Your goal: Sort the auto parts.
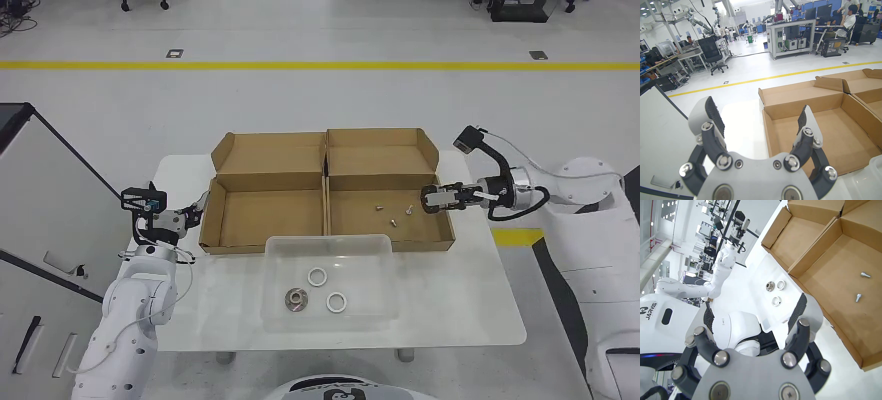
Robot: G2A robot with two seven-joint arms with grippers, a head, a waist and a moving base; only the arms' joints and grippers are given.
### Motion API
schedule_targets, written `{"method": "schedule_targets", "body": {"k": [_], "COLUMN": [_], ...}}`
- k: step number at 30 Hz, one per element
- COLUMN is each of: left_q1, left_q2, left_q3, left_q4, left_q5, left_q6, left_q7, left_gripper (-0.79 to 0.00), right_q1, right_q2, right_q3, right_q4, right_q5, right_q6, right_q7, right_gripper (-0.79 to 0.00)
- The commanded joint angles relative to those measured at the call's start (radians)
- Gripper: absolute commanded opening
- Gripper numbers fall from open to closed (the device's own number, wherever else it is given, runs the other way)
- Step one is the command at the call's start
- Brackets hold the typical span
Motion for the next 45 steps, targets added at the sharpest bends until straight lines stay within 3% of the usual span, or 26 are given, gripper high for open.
{"method": "schedule_targets", "body": {"k": [1,6,9,15,20,26,30,36,41,45], "left_q1": [0.000,-0.003,-0.003,-0.036,-0.124,-0.289,-0.421,-0.558,-0.689,-0.806], "left_q2": [0.000,0.001,0.007,0.021,0.026,0.021,0.013,0.014,0.039,0.059], "left_q3": [0.000,-0.002,-0.001,0.020,0.088,0.222,0.326,0.524,0.722,0.847], "left_q4": [0.000,-0.009,-0.076,-0.240,-0.329,-0.365,-0.352,-0.295,-0.229,-0.190], "left_q5": [0.000,0.028,0.086,0.148,0.142,0.082,0.051,-0.045,-0.070,-0.209], "left_q6": [0.000,-0.001,-0.074,-0.280,-0.411,-0.500,-0.547,-0.548,-0.489,-0.417], "left_q7": [0.000,-0.004,-0.071,-0.385,-0.713,-1.047,-1.202,-1.272,-1.332,-1.403], "left_gripper": [0.000,0.000,0.000,0.000,0.000,0.000,0.000,0.000,0.000,0.000], "right_q1": [0.000,0.000,0.000,0.000,0.000,0.000,0.000,0.000,0.000,0.000], "right_q2": [0.000,0.000,0.000,0.000,0.000,0.000,0.000,0.000,0.000,0.000], "right_q3": [0.000,0.000,0.000,0.000,0.000,0.000,0.000,0.000,0.000,0.000], "right_q4": [0.000,0.000,0.000,0.000,0.000,0.000,0.000,0.000,0.000,0.000], "right_q5": [0.000,0.000,0.000,0.000,0.000,0.000,0.000,0.000,0.000,0.000], "right_q6": [0.000,0.000,0.000,0.000,0.000,0.000,0.000,0.000,0.000,0.000], "right_q7": [0.000,0.000,0.000,0.000,0.000,0.000,0.000,0.000,0.000,0.000], "right_gripper": [0.000,0.000,0.000,0.000,0.000,0.000,0.000,0.000,0.000,0.000]}}
